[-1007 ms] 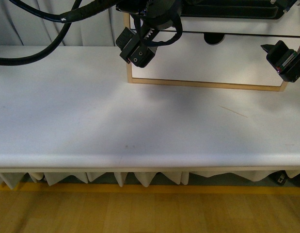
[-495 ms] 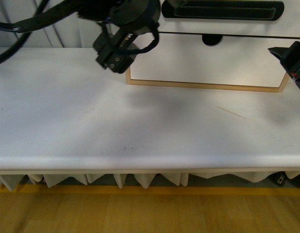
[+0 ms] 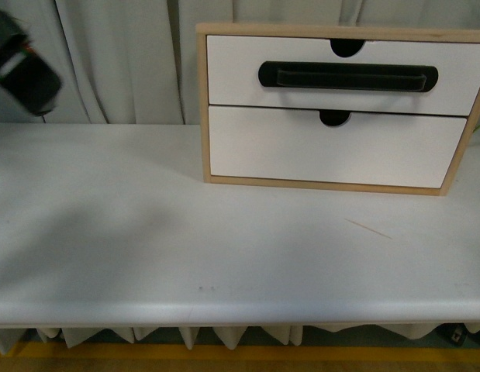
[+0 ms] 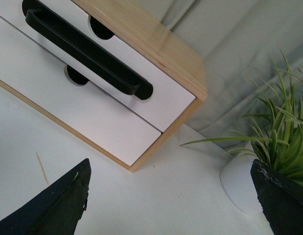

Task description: Close drawer sideways

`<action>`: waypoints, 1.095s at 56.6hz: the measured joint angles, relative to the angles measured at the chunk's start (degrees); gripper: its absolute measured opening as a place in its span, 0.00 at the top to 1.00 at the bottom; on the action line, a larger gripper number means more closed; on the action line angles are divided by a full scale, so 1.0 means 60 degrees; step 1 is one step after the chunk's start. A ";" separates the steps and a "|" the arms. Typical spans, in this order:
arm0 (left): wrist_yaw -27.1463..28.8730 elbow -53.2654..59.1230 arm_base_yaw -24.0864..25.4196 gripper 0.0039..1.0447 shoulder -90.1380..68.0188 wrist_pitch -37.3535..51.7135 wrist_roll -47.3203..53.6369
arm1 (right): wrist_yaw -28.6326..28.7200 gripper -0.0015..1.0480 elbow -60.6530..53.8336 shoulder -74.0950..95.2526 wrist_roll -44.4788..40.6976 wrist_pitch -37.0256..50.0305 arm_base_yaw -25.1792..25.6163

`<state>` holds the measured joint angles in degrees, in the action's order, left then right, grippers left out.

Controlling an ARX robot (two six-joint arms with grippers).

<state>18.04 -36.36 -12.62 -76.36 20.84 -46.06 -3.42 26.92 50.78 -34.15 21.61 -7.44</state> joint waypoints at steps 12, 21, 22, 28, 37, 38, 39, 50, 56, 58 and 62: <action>0.0645 0.2080 0.0186 0.05 0.3075 -0.0692 0.0954 | -0.1457 0.09 -0.1242 -0.3213 0.0954 -0.1537 -0.0353; 0.0976 0.3158 -0.0011 0.05 0.5049 -0.1745 0.1366 | -0.2459 0.09 -0.1880 -0.5639 0.1785 -0.3096 -0.0521; 0.0987 0.3166 -0.0015 0.05 0.5125 -0.1749 0.1388 | -0.2481 0.09 -0.1905 -0.5796 0.1851 -0.3155 -0.0525; 0.1002 0.3166 -0.0025 0.05 0.5235 -0.1745 0.1457 | -0.2481 0.09 -0.1912 -0.5982 0.2000 -0.3195 -0.0546; -0.1628 0.4656 0.0663 0.34 0.5672 0.1927 0.5632 | 0.0237 0.29 -0.2218 -0.6699 0.4091 -0.4149 0.0841; -0.1705 0.4707 0.0710 0.37 0.5792 0.1960 0.5905 | 0.0368 0.34 -0.2299 -0.6816 0.4484 -0.4142 0.1038; -0.1778 0.4783 0.0790 0.43 0.5967 0.1960 0.6313 | 0.0401 0.37 -0.2350 -0.6870 0.4685 -0.4124 0.1107; -0.2328 0.5271 0.1348 0.75 0.6885 0.1486 0.7348 | 0.0550 0.71 -0.3020 -0.7260 0.5453 -0.3949 0.1198; -0.2914 0.5442 0.2025 0.96 0.7450 0.1133 0.7486 | 0.0554 0.90 -0.3249 -0.7442 0.5526 -0.3858 0.1209; -0.2943 0.5497 0.2069 0.96 0.7672 0.0991 0.7508 | 0.0546 0.98 -0.3340 -0.7515 0.5533 -0.3836 0.1209; -0.3009 0.5621 0.2076 0.96 0.8113 0.0667 0.7555 | 0.0568 0.99 -0.3534 -0.7639 0.5563 -0.3792 0.1209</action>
<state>-0.01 -2.63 -0.16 -27.68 24.84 -0.73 -0.01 5.72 4.95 -0.78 -1.15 -0.19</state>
